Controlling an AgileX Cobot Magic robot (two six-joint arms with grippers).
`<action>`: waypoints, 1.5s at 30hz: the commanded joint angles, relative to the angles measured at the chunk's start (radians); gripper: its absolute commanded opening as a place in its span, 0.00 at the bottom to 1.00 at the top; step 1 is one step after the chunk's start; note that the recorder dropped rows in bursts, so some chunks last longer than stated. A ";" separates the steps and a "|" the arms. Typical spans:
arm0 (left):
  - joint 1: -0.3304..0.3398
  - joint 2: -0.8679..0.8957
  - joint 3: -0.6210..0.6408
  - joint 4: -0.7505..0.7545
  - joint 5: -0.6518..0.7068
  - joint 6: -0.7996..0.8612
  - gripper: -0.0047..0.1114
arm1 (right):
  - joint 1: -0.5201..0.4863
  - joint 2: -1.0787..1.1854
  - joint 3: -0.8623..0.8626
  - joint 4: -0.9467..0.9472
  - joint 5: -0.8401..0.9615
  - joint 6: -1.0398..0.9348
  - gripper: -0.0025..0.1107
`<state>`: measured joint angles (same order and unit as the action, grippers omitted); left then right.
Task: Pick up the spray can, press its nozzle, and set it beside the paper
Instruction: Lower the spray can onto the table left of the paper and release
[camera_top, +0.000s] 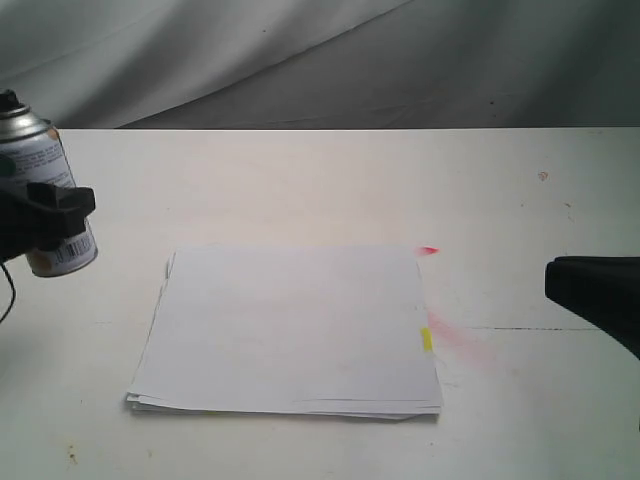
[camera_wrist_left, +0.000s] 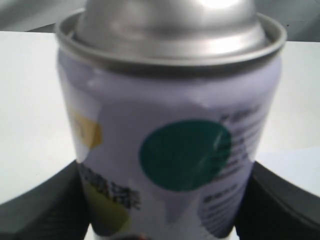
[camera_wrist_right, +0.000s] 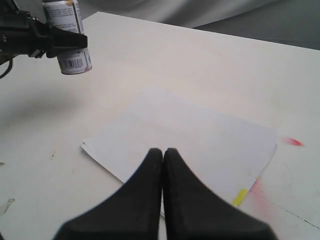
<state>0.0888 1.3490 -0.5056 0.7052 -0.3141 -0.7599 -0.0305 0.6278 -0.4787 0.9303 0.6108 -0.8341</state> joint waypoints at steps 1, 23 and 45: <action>0.006 0.072 0.057 -0.280 -0.222 0.343 0.04 | 0.000 -0.006 0.004 0.008 0.000 0.002 0.02; 0.006 0.395 0.106 -0.440 -0.586 0.580 0.04 | 0.000 -0.006 0.004 0.008 0.000 0.002 0.02; 0.004 0.588 0.106 -0.452 -0.765 0.582 0.04 | 0.000 -0.006 0.004 0.008 0.000 0.002 0.02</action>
<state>0.0928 1.9332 -0.4010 0.2422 -1.0185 -0.1730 -0.0305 0.6278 -0.4787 0.9303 0.6108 -0.8341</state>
